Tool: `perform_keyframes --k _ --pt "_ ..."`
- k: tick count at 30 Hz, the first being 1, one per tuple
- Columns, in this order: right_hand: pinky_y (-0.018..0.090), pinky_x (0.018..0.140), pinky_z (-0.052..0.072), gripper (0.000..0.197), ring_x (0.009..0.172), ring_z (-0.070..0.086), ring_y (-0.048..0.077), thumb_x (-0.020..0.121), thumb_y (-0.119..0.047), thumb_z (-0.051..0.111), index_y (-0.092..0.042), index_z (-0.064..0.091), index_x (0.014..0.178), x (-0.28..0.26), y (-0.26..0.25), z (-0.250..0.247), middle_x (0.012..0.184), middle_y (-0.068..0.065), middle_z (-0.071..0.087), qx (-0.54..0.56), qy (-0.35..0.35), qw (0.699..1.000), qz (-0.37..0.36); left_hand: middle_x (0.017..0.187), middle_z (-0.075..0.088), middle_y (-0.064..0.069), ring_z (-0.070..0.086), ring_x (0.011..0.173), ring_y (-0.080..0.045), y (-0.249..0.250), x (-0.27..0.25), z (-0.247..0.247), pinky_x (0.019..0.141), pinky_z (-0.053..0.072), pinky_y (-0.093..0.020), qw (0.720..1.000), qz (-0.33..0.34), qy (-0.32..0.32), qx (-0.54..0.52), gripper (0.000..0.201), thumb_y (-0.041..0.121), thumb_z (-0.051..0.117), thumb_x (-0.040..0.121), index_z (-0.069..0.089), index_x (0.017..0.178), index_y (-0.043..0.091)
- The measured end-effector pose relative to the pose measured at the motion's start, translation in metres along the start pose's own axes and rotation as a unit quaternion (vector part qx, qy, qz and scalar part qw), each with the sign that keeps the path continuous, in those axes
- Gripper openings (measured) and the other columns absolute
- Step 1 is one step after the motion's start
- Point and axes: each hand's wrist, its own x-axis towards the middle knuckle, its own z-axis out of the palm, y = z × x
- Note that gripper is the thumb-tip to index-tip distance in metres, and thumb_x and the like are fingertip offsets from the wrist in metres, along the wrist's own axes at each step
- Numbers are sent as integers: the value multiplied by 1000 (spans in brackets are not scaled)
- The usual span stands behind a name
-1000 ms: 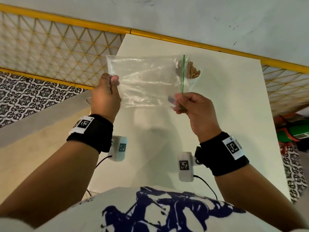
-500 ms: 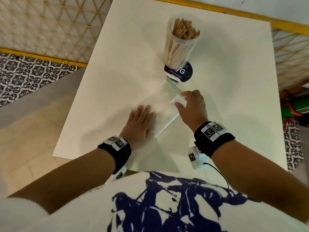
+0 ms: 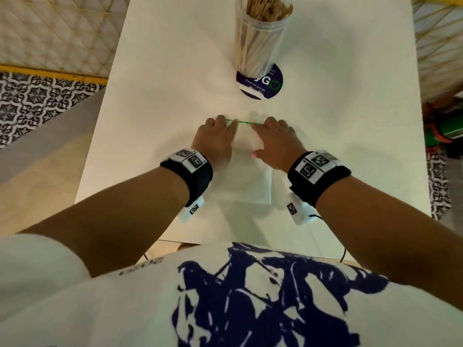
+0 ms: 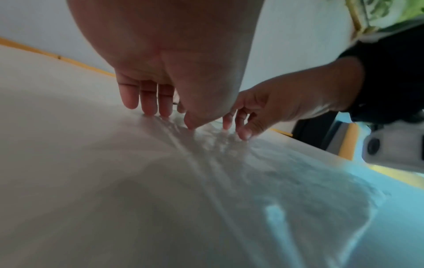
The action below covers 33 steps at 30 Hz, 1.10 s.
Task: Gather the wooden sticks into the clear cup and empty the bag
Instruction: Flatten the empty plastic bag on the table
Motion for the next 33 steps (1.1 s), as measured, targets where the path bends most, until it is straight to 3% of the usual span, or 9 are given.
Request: perform_keyframes --k 5,11,19,26,33 --pt "47 99 37 63 119 43 36 87 -43 60 -24 36 143 5 -5 1 131 13 44 3 10 1000 14 129 40 -17 43 109 -38 -1 3 2 87 39 -40 1000 9 7 4 64 22 43 87 25 149 24" --pt "46 98 38 65 118 45 35 86 -45 60 -25 36 143 9 -5 0 130 12 45 -11 10 1000 15 131 37 -16 40 113 -37 0 7 -1 92 38 -40 1000 1 -17 3 65 27 42 87 23 149 29" --pt "47 98 35 63 119 46 34 85 -50 60 -29 39 140 10 -8 -3 129 11 48 -51 13 998 30 131 36 -13 38 116 -36 -4 11 -4 94 36 -41 1000 -6 -24 12 65 31 44 85 25 148 31" --pt "48 99 31 74 119 44 32 77 -69 56 -33 39 139 -8 14 1 129 9 48 -35 7 991 127 131 38 -12 38 116 -37 -23 -2 2 95 34 -43 998 -60 -3 13 68 55 40 86 27 145 27" --pt "47 98 31 78 120 42 32 78 -71 53 -32 33 142 -14 13 6 130 9 46 -50 0 987 154 134 37 -12 37 119 -38 -31 -6 0 97 33 -44 996 -80 -15 23 81 68 41 82 25 147 22"
